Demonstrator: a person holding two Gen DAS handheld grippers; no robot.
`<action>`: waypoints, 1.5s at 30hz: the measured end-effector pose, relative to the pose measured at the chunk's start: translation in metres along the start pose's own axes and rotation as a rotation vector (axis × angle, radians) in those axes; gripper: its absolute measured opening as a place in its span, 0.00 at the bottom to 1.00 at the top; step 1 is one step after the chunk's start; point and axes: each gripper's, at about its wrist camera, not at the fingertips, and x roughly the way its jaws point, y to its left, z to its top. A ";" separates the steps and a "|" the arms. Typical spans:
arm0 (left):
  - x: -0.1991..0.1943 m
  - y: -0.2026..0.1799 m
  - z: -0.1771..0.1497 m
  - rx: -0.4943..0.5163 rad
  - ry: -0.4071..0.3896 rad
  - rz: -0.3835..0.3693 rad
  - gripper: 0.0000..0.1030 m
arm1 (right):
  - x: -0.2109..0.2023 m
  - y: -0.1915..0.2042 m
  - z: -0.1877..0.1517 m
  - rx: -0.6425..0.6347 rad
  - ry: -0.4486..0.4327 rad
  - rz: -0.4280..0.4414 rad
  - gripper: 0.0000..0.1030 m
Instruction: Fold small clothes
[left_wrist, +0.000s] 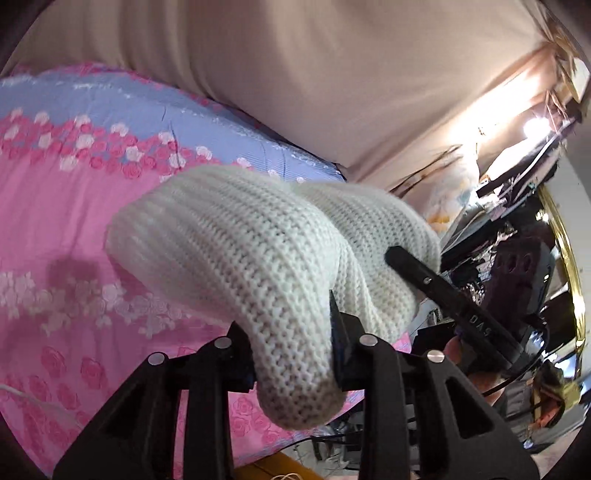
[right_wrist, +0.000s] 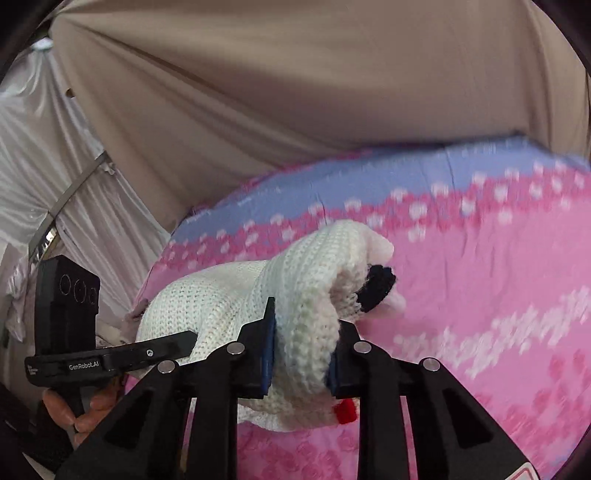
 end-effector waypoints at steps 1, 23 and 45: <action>0.005 0.006 -0.008 0.010 0.022 0.033 0.35 | -0.005 0.003 0.000 -0.032 -0.004 -0.018 0.21; 0.057 0.049 -0.088 0.213 0.262 0.577 0.66 | 0.084 -0.042 -0.102 0.257 0.361 0.106 0.10; 0.078 0.090 -0.048 -0.040 0.269 0.281 0.48 | 0.139 -0.061 -0.134 0.335 0.398 0.041 0.40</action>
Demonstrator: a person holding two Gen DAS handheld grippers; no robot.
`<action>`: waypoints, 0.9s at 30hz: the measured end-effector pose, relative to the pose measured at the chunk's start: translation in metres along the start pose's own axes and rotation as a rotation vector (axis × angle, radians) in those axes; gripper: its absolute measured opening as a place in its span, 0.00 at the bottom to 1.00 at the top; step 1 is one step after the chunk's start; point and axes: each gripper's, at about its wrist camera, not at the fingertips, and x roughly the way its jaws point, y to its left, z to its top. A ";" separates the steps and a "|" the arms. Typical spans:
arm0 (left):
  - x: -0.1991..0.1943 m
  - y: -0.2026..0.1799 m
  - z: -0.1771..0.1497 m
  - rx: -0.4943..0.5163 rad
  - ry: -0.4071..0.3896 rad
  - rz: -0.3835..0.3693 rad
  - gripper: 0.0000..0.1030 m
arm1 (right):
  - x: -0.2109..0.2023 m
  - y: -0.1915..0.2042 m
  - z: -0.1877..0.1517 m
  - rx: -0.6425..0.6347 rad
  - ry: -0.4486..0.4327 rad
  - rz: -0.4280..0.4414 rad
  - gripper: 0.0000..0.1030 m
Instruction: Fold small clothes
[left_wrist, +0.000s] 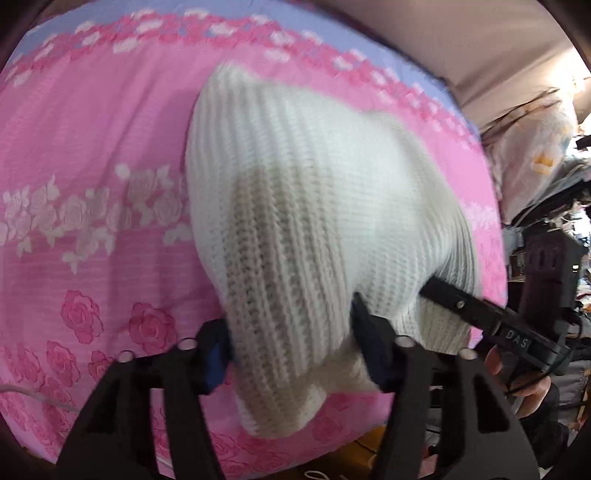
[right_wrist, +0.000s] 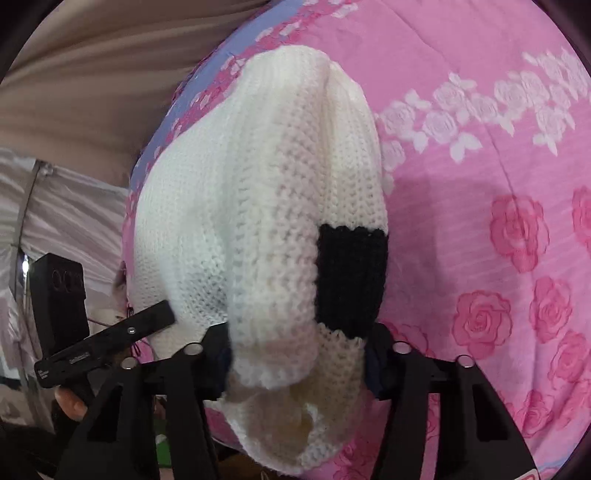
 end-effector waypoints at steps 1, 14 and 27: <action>-0.008 -0.006 0.000 0.017 -0.020 -0.015 0.46 | -0.019 0.019 0.005 -0.079 -0.053 -0.022 0.36; -0.010 -0.069 -0.041 0.163 -0.140 0.367 0.70 | -0.062 0.014 -0.013 -0.171 -0.184 -0.353 0.45; -0.012 -0.114 -0.046 0.127 -0.294 0.527 0.75 | -0.071 0.036 -0.044 -0.204 -0.216 -0.436 0.45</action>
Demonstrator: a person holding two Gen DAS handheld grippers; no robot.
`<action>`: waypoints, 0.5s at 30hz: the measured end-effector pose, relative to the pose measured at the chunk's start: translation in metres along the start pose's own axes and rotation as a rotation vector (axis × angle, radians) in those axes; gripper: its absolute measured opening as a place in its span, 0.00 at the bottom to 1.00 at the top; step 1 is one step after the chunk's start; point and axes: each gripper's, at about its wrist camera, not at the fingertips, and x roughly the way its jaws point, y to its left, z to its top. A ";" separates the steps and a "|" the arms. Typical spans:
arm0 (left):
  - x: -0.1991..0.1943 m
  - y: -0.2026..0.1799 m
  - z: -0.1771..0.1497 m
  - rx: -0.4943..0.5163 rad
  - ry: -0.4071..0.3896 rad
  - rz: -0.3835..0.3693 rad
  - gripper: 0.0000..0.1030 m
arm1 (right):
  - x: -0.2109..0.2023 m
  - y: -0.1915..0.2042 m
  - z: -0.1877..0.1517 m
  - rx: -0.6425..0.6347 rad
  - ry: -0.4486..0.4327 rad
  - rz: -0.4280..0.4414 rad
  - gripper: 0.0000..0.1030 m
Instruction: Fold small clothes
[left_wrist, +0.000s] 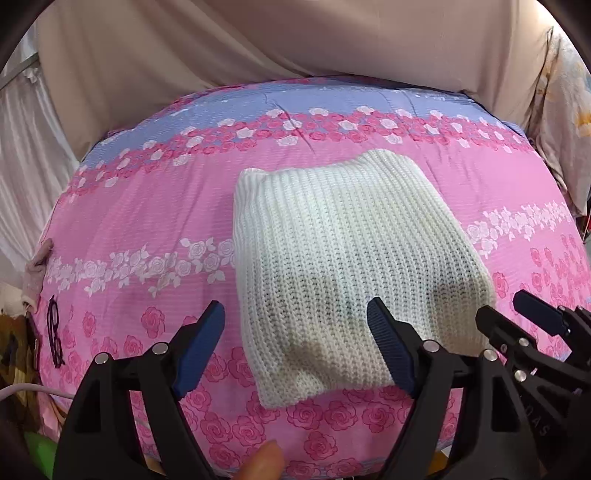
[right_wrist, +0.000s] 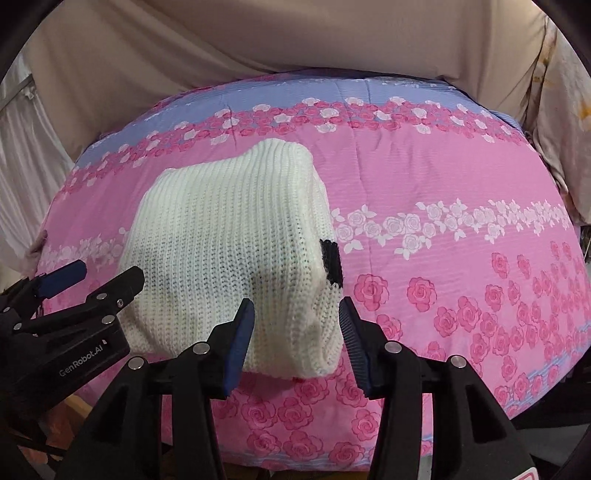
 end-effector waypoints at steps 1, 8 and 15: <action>-0.001 0.000 -0.001 -0.005 0.000 0.004 0.75 | -0.001 0.000 -0.001 0.002 -0.003 -0.002 0.45; -0.005 0.004 -0.007 -0.039 0.002 0.042 0.75 | -0.006 -0.004 -0.006 0.014 -0.006 -0.001 0.45; -0.010 0.000 -0.013 -0.029 -0.007 0.071 0.74 | -0.008 0.002 -0.008 0.012 -0.011 0.015 0.46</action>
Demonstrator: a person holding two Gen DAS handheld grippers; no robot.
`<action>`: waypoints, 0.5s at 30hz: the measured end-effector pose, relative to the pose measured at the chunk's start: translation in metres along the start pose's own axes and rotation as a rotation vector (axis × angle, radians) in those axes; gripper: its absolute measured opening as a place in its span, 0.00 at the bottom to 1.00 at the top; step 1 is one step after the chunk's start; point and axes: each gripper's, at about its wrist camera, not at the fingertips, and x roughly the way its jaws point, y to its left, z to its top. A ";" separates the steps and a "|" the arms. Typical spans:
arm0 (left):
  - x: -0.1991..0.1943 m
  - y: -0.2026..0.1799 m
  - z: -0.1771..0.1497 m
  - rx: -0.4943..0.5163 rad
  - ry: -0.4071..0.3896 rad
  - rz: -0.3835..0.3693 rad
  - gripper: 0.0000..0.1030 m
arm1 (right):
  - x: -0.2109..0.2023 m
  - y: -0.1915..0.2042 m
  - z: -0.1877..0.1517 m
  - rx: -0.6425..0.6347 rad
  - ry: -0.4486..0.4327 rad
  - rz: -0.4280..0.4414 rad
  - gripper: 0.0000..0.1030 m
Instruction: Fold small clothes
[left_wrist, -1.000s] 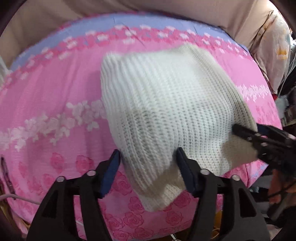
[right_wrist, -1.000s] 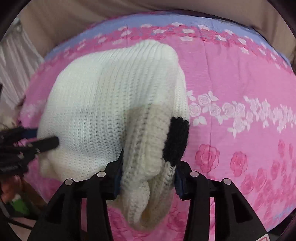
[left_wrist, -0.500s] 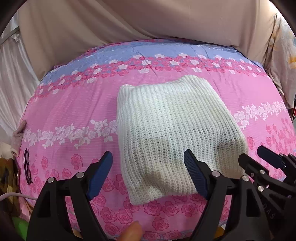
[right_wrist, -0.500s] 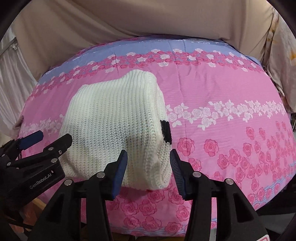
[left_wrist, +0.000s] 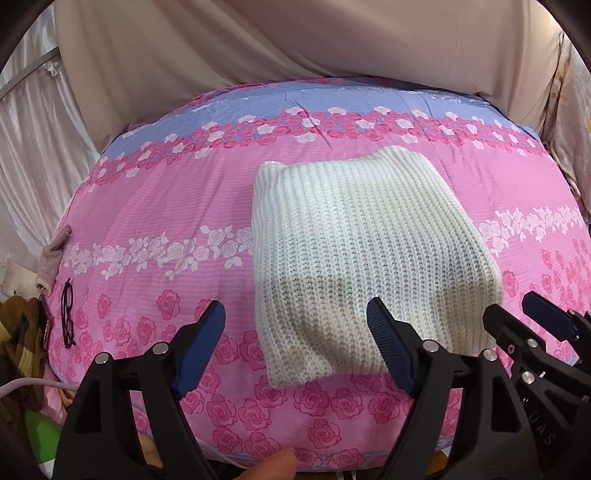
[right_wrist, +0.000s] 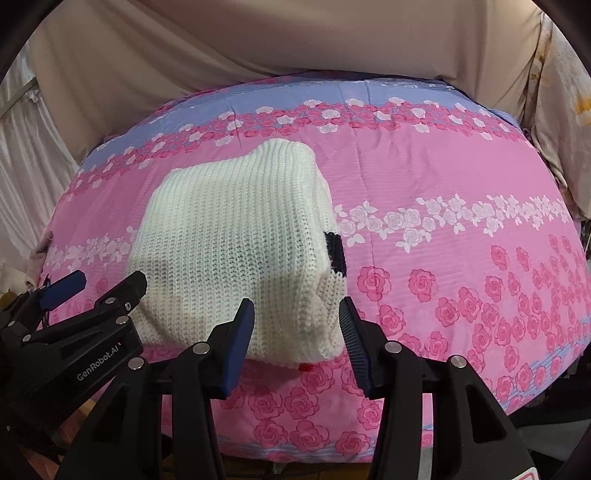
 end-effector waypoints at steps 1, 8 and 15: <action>-0.001 -0.001 0.000 0.003 -0.002 0.001 0.74 | -0.001 0.002 0.000 -0.007 -0.002 0.003 0.46; -0.006 -0.001 -0.001 0.003 -0.017 0.023 0.74 | -0.006 0.013 -0.001 -0.038 -0.014 0.007 0.46; -0.004 0.002 0.000 -0.005 -0.009 0.032 0.74 | -0.004 0.019 -0.001 -0.043 -0.012 0.011 0.46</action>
